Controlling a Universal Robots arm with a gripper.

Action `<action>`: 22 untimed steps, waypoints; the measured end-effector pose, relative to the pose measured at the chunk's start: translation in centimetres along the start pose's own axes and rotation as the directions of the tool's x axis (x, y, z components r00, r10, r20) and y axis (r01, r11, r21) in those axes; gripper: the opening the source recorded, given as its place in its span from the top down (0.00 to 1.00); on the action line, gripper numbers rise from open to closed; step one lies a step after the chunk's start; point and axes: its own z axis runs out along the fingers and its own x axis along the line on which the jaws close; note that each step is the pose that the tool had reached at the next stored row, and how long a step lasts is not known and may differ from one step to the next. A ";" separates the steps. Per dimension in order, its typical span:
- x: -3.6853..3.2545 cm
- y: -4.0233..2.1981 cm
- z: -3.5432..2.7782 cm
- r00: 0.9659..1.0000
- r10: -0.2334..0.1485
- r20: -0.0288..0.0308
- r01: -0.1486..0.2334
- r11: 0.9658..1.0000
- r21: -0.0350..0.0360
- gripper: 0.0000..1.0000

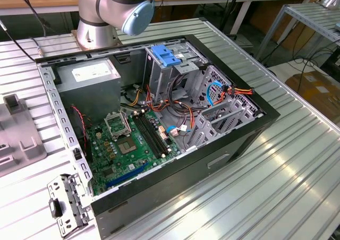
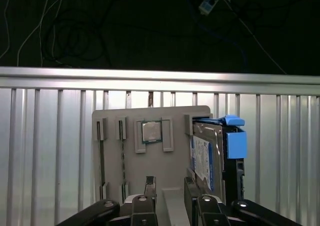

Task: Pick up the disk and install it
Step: 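Pick up the disk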

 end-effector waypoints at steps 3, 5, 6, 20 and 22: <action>-0.22 -0.01 0.05 1.000 0.000 0.002 0.000 1.000 0.000 0.64; -0.34 0.00 0.09 1.000 0.000 0.003 0.000 1.000 0.000 0.64; -0.38 0.02 0.10 1.000 0.000 0.003 0.000 1.000 0.000 0.64; -0.56 0.23 0.24 1.000 0.000 0.009 0.000 1.000 0.000 0.64; -0.57 0.26 0.25 1.000 0.000 0.010 0.000 1.000 0.000 0.64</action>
